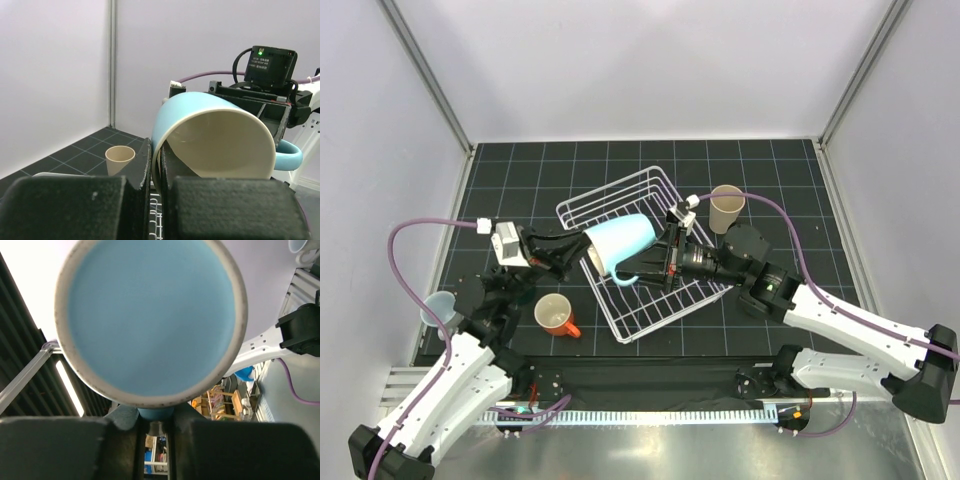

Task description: Load the cups into the dish rack

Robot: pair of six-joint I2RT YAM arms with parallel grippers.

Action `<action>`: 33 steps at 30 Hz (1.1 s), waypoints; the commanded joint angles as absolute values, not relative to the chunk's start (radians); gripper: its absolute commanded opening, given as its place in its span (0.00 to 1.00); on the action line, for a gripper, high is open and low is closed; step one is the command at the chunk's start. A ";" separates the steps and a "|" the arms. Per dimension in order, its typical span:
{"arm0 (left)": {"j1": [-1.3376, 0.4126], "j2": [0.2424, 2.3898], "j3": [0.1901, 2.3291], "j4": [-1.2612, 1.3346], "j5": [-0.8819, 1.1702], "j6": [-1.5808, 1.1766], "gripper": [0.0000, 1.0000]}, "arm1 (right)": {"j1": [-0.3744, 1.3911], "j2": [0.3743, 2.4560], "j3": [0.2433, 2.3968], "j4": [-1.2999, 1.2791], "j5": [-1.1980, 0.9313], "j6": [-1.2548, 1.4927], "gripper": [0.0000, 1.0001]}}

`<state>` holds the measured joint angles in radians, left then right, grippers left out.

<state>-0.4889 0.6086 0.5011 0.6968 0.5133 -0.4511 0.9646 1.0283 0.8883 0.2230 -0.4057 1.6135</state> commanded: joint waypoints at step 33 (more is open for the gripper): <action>-0.499 0.506 0.876 -0.672 -0.222 -0.867 0.82 | 0.845 1.500 1.344 -0.270 0.327 0.310 0.04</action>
